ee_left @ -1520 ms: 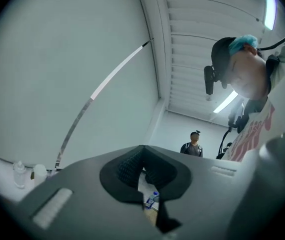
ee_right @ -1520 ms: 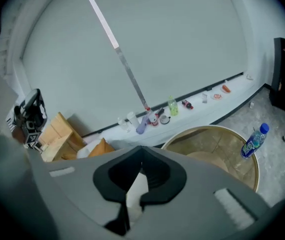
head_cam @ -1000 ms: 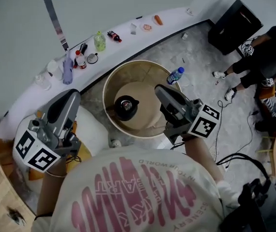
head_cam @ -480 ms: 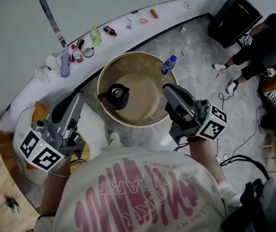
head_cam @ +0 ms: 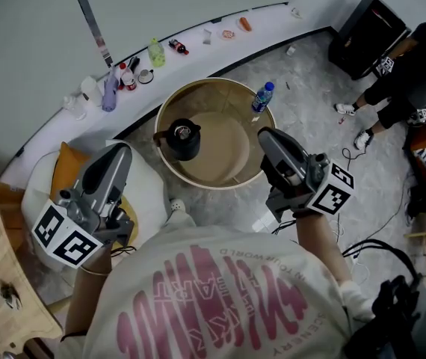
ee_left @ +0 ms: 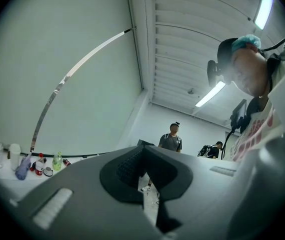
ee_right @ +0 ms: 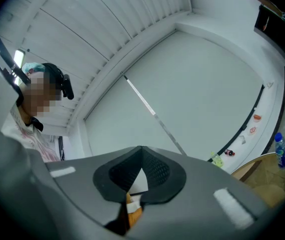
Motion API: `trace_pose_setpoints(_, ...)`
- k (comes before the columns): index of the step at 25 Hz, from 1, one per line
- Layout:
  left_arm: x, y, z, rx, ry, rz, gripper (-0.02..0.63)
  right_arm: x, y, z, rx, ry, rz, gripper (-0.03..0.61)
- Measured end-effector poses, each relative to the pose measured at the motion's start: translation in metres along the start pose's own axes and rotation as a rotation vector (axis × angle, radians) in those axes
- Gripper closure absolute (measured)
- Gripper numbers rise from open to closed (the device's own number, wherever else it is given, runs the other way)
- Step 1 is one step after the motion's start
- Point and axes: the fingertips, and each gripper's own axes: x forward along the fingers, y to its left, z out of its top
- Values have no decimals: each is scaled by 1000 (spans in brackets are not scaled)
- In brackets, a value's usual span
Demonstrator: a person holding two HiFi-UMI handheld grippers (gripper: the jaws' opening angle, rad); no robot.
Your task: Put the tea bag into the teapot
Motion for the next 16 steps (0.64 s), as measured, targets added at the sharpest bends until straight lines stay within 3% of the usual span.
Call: trace_pose_setpoints(16, -13, -38, -15, 11, -4, -7, 604, -36, 20, -10, -29, 34, -2, 574)
